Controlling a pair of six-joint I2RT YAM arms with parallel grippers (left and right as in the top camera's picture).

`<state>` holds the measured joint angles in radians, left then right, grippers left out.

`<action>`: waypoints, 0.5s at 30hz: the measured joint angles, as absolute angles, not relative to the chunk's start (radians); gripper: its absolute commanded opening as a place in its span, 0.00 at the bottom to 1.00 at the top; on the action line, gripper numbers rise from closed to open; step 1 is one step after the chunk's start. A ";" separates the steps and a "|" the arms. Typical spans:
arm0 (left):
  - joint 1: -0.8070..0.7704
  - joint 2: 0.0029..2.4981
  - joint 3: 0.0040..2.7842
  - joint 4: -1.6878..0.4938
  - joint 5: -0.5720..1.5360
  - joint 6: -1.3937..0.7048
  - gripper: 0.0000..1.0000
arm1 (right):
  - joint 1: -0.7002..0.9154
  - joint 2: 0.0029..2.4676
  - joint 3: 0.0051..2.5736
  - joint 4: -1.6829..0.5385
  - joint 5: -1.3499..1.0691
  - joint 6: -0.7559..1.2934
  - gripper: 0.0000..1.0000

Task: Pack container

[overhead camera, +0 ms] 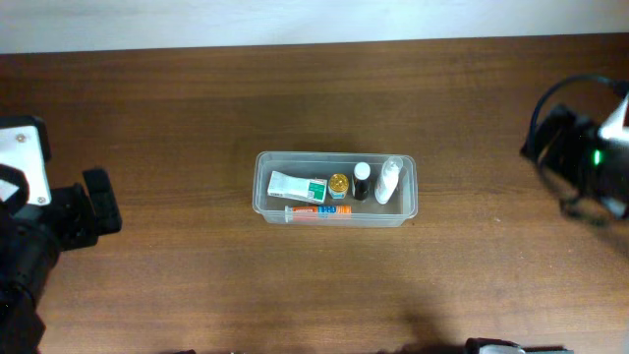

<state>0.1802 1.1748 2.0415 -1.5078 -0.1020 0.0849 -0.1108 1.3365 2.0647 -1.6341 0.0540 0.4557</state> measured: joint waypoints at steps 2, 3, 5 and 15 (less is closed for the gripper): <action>0.180 1.169 2.041 -1.508 -0.102 0.085 1.00 | -0.068 1.247 2.028 -1.633 0.055 0.456 0.98; 0.180 1.168 2.041 -1.508 -0.102 0.085 1.00 | -0.059 1.215 2.007 -1.633 0.055 0.456 0.99; 0.180 1.168 2.041 -1.508 -0.102 0.085 1.00 | -0.051 1.126 1.930 -1.632 0.055 0.457 0.98; 0.180 1.169 2.041 -1.509 -0.102 0.085 1.00 | -0.049 0.686 1.379 -1.411 0.097 0.456 0.98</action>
<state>0.1802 1.1687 2.0415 -1.5085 -0.1017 0.0849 -0.0494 0.6865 1.3788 -1.4109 0.0971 0.4557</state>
